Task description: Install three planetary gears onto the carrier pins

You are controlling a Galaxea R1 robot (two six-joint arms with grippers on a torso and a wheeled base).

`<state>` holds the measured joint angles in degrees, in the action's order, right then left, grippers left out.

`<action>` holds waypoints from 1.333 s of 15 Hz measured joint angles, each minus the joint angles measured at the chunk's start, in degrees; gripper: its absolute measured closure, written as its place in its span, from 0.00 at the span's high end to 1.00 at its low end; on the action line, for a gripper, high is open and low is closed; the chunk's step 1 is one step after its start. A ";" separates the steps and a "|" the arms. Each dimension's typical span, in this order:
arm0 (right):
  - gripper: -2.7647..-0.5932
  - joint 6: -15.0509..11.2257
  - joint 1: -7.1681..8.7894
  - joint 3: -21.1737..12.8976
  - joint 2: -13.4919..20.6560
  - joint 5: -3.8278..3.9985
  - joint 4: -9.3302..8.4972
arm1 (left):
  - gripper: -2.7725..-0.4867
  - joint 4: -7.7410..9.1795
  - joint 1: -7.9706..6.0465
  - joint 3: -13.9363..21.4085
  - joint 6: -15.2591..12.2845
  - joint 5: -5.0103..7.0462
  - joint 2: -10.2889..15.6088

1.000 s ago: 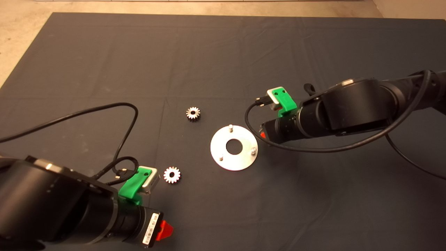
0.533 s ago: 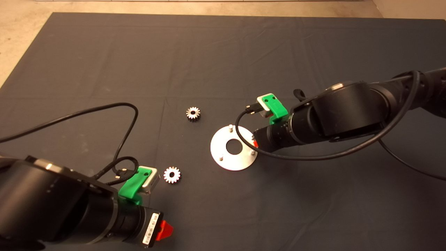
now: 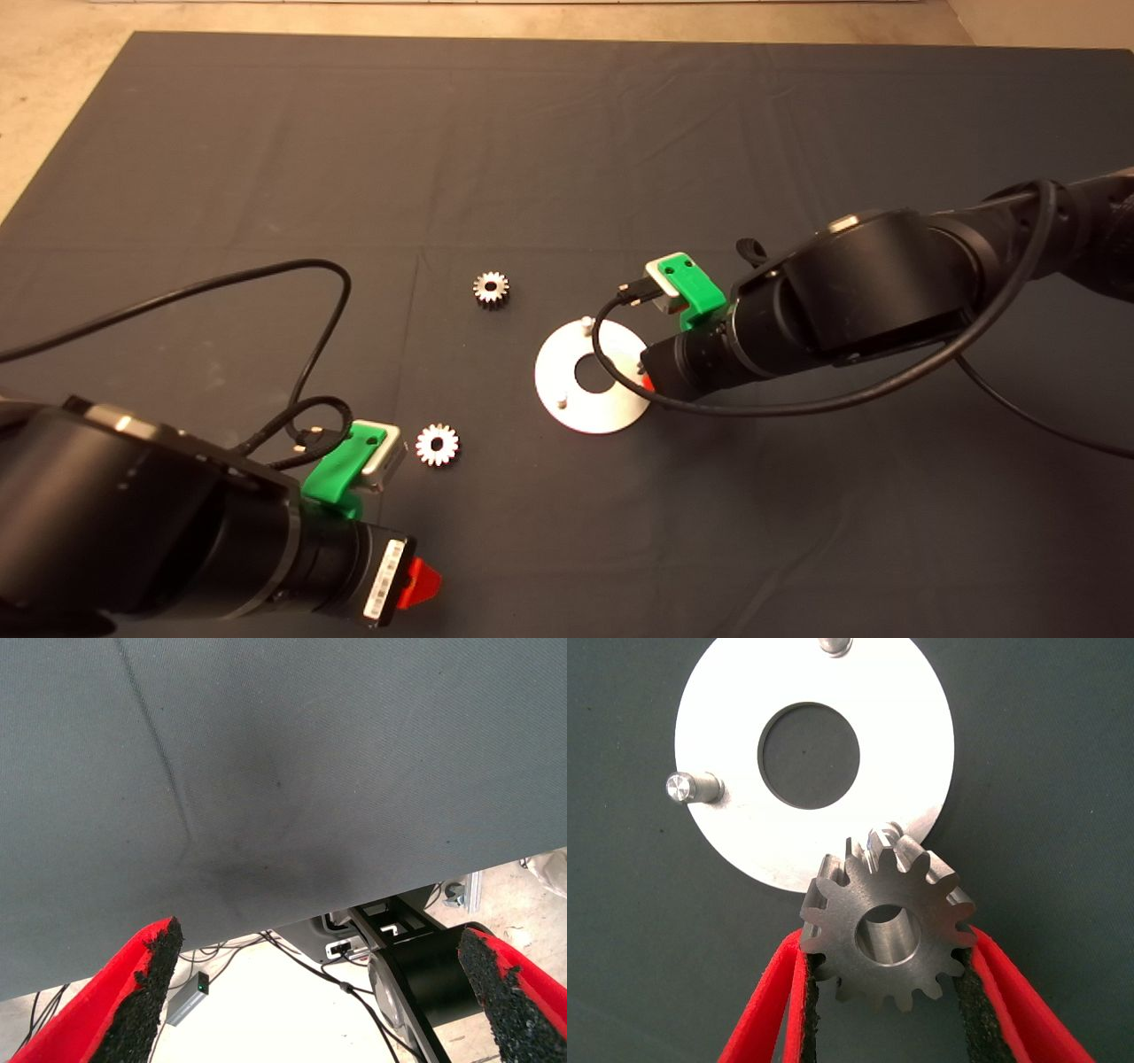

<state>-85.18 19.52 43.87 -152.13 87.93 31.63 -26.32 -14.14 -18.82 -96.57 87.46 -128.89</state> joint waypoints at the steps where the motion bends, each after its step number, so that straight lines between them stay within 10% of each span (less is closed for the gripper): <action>1: 0.14 0.00 0.00 0.00 -0.07 0.05 -0.24 | 0.76 -0.02 0.00 0.00 0.00 0.00 0.01; 20: 0.14 7.20 -3.50 7.19 -4.63 0.05 -1.16 | 0.76 -0.39 0.00 0.00 0.00 -0.02 0.34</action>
<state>-77.97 16.02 51.07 -156.76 87.98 30.48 -26.71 -14.14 -18.82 -96.57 87.43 -128.55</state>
